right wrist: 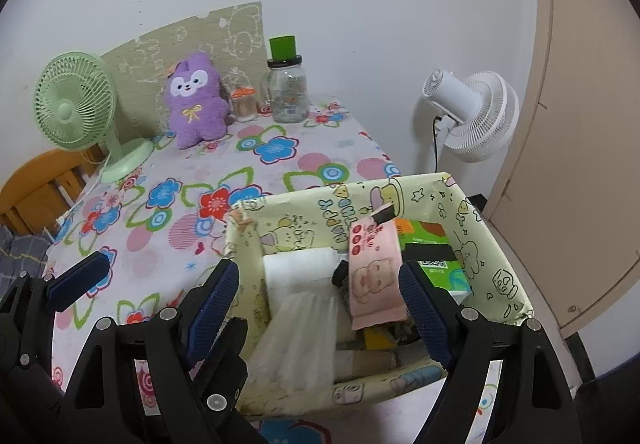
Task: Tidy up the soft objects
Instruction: 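Withdraw both open tools up and away from the box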
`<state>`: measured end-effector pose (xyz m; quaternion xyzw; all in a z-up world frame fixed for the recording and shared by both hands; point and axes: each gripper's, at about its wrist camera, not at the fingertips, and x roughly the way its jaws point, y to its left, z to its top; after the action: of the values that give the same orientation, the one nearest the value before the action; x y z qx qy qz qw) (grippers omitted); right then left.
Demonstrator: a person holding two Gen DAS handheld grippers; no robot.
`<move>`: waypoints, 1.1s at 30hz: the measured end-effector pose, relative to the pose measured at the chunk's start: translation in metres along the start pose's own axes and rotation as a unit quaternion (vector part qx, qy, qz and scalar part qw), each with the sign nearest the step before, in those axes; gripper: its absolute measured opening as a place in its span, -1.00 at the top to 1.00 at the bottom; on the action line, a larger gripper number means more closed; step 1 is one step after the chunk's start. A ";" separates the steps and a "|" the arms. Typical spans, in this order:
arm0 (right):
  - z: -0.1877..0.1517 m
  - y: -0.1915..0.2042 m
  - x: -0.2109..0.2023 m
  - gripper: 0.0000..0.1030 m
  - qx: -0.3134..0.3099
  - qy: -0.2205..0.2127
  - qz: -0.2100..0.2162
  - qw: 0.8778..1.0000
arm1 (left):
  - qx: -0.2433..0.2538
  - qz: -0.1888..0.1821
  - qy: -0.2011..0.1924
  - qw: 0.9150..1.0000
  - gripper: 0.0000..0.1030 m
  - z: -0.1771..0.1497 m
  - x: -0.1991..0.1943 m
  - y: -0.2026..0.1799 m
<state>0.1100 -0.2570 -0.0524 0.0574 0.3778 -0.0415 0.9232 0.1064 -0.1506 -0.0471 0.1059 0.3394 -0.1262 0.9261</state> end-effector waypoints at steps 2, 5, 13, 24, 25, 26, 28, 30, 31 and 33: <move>-0.001 0.004 -0.003 -0.65 -0.003 -0.002 -0.001 1.000 | -0.001 0.001 -0.002 1.000 -0.98 -0.002 -0.003 0.004; -0.002 0.011 -0.009 -0.66 -0.007 -0.007 -0.001 1.000 | -0.006 0.004 -0.005 1.000 -0.99 -0.004 -0.008 0.012; -0.006 0.031 -0.017 -0.67 -0.017 -0.011 0.008 1.000 | -0.021 0.015 -0.013 1.000 -0.99 -0.015 -0.021 0.036; -0.012 0.059 -0.035 -0.69 -0.039 -0.033 0.017 0.999 | -0.042 0.031 -0.027 0.998 -0.99 -0.030 -0.042 0.063; -0.013 0.062 -0.036 -0.69 -0.041 -0.034 0.018 0.998 | -0.043 0.033 -0.028 0.998 -0.99 -0.031 -0.044 0.065; -0.014 0.064 -0.038 -0.69 -0.043 -0.035 0.019 0.998 | -0.044 0.036 -0.029 0.998 -0.99 -0.033 -0.046 0.068; -0.015 0.070 -0.041 -0.69 -0.048 -0.040 0.022 0.998 | -0.047 0.041 -0.033 0.997 -0.99 -0.036 -0.050 0.073; -0.016 0.073 -0.045 -0.69 -0.051 -0.044 0.023 0.997 | -0.052 0.043 -0.036 0.997 -0.99 -0.038 -0.055 0.077; -0.017 0.075 -0.047 -0.69 -0.053 -0.047 0.025 0.997 | -0.056 0.046 -0.038 0.997 -0.99 -0.040 -0.058 0.081; -0.018 0.080 -0.053 -0.69 -0.057 -0.055 0.027 0.997 | -0.063 0.050 -0.041 0.996 -0.99 -0.042 -0.063 0.086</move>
<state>0.0695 -0.1738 -0.0221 0.0124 0.3264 0.0015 0.9452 0.0610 -0.0475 -0.0280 0.0588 0.3027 -0.0620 0.9492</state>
